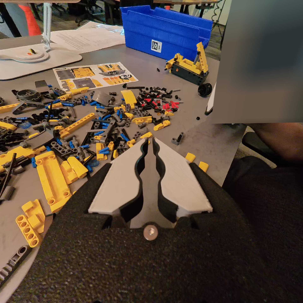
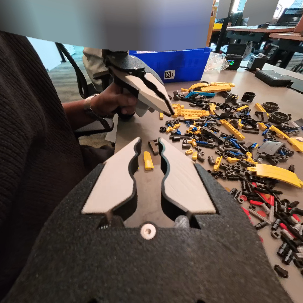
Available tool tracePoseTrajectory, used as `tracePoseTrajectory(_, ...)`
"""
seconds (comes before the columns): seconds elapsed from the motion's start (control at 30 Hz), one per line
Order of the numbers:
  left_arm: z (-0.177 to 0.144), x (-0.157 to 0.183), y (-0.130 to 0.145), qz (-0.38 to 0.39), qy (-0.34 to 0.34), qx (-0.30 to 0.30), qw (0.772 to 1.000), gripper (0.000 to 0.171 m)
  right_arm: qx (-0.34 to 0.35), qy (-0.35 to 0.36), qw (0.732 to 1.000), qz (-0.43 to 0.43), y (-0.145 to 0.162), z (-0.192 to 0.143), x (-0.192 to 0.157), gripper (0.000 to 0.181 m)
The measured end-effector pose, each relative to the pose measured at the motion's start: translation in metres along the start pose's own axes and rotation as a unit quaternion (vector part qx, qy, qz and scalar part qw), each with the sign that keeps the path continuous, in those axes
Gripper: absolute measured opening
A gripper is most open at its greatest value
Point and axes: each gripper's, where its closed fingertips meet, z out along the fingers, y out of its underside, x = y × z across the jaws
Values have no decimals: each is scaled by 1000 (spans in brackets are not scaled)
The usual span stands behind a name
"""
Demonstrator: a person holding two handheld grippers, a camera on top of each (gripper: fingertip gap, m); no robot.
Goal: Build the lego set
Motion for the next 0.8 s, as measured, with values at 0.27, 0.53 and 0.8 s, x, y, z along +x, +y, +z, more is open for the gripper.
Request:
tracePoseTrajectory(0.27, -6, -3, -6, -15, 3, 27, 1000, 3, -6, 6, 1000, -13, 1, 1, -2, 21)
tracePoseTrajectory(0.53, -2, -1, -1, 1, -5, 5, 1000, 3, -10, 6, 1000, -20, 3, 2, -3, 20)
tracePoseTrajectory(0.8, -2, -1, -2, -3, 0, 6, 1000, 3, -11, 5, 1000, -18, 3, 2, -3, 20)
